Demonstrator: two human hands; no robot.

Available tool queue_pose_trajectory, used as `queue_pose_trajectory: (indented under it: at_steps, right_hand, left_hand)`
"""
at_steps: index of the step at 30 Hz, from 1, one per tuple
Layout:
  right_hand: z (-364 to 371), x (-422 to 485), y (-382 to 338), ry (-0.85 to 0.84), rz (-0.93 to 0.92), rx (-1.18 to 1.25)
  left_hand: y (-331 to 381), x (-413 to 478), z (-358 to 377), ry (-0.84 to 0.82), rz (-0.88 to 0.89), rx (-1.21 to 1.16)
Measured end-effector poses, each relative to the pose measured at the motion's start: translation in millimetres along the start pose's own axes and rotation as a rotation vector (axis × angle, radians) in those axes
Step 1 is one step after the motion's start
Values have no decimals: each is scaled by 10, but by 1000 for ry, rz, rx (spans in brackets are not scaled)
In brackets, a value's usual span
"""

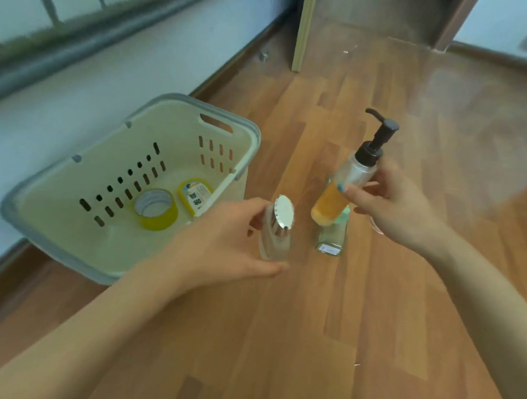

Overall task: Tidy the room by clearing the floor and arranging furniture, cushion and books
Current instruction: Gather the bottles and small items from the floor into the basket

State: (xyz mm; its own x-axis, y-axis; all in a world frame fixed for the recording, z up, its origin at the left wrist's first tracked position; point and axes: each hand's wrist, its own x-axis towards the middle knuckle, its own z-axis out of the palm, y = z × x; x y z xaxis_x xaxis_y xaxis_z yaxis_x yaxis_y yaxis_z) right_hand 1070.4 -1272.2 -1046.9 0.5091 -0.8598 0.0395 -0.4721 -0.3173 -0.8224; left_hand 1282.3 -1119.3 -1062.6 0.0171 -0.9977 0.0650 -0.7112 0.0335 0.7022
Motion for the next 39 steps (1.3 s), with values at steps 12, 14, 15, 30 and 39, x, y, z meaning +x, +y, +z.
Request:
queue_pose_trajectory:
  at_steps: [12,14,15,30,39]
  right_hand:
    - [464,441,-1192,-212,-214,7]
    - [625,514,-1323,-248,-238,-1]
    - [717,545,-1376,-263,-245,2]
    - [1968,992,-1265,-707,-299,-281]
    - [2231,1201,-1090,-1025,-346,-503]
  left_hand:
    - [-453,-247,-1124,201,-254,-47]
    - [-582,-311,-1215,227,-287,-47]
    - [-647,-341,-1255,234,-300,-40]
    - [-1707,-287,-1355,-161,-419,170]
    - [-2114,-177,-1250,-499,-387,260]
